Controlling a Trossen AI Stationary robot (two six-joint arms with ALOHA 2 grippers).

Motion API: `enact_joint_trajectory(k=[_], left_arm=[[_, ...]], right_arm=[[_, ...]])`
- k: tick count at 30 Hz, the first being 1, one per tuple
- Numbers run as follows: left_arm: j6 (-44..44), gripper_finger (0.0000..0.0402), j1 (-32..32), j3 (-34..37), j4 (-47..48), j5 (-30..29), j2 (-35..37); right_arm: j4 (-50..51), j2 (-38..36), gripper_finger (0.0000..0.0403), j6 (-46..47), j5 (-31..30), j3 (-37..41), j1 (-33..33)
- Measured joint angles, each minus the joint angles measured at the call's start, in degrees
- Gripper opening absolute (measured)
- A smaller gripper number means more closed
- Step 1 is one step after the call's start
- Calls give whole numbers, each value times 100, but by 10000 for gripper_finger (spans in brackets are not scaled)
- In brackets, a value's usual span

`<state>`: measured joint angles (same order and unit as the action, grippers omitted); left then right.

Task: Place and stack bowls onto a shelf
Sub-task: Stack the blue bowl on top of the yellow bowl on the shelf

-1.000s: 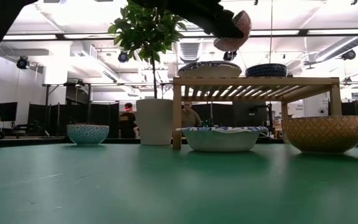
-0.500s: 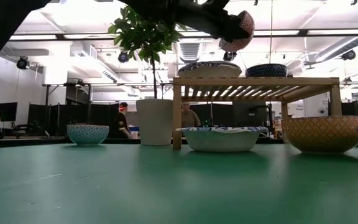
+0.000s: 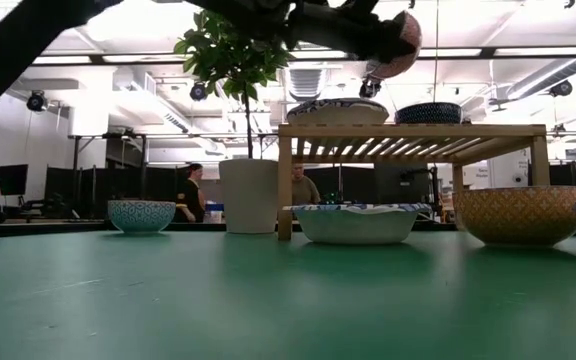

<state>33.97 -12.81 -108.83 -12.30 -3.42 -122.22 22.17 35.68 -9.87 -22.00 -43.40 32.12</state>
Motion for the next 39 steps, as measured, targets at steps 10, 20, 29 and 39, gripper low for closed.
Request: enact_joint_trajectory(k=[10,20,29,39], left_arm=[[3,4,-93,-2608,1999,122,-1450],[10,5,-161,-2180,1635,116,-1449],[3,43,-161,-2190,1660,107,-1449],[-43,52,-163,-2190,1675,105,-1449]], right_arm=[[173,0,43,246,17,4,2],[133,15,43,304,145,63,0],[129,39,43,400,146,63,0],[127,39,43,423,145,63,0]])
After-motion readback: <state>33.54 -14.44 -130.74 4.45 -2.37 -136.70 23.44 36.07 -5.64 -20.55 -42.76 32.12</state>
